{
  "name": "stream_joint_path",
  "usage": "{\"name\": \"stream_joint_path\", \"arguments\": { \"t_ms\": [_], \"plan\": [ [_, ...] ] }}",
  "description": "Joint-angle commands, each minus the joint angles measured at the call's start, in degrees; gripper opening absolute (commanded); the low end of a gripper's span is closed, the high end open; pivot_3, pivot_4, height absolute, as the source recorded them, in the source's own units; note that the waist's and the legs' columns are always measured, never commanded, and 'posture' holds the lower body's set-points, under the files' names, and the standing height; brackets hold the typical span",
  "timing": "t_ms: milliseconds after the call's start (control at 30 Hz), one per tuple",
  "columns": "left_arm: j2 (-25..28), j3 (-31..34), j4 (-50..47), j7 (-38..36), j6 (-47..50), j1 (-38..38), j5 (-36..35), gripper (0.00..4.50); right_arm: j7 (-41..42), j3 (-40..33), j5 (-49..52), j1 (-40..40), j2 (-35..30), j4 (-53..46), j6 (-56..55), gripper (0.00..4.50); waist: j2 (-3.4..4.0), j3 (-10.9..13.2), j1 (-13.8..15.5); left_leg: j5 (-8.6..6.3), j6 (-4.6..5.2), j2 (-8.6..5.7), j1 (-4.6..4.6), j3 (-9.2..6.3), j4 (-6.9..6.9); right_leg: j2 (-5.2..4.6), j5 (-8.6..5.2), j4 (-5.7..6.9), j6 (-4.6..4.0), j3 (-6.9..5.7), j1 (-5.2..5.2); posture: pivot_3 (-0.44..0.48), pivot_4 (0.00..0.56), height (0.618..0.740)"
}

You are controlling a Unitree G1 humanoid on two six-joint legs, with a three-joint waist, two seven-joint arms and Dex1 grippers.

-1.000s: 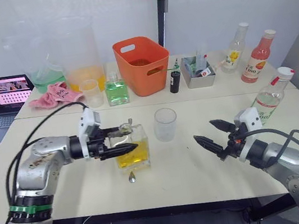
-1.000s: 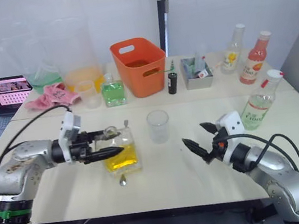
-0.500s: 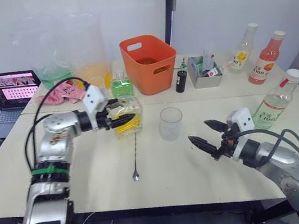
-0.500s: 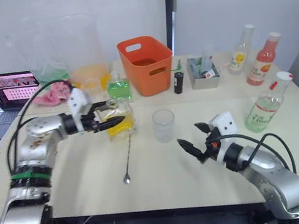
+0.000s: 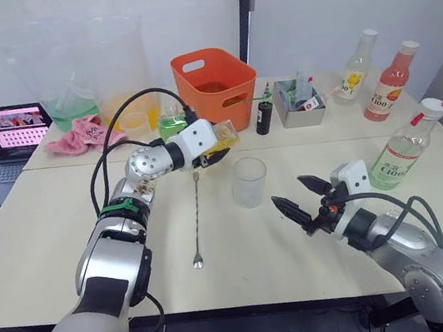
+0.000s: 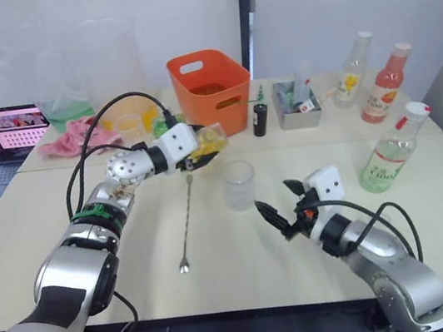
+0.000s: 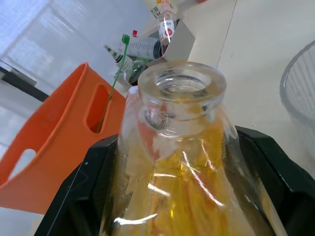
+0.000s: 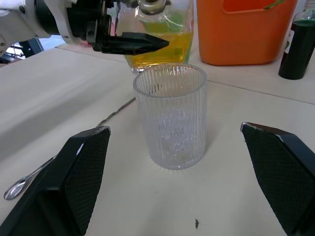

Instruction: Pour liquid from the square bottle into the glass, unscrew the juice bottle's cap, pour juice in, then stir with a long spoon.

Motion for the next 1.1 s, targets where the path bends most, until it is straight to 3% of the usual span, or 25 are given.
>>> {"name": "stream_joint_path", "arguments": {
  "t_ms": [33, 1100],
  "plan": [
    [-0.23, -1.66, -0.23, 8.25, -5.14, -4.84, 4.3, 2.81, -1.32, -0.07, 0.06, 0.47, 0.58, -3.22, 0.1, 4.5, 0.0, 0.0, 0.0, 0.0, 0.0, 0.0, 0.0, 0.0, 0.01, 0.0, 0.0, 0.0, 0.01, 0.0, 0.0, 0.0, 0.15, 0.739],
    [-0.43, -15.35, 3.03, 36.82, -11.45, -10.0, 26.21, 2.81, -6.45, 0.68, 0.9, 2.68, 2.66, -7.13, 0.21, 4.5, -0.01, 0.01, 0.11, 0.0, 0.0, -0.02, -0.06, 0.0, 0.05, -0.02, 0.01, 0.03, 0.02, -0.02, -0.02, 0.0, 0.15, 0.739]
  ]
}}
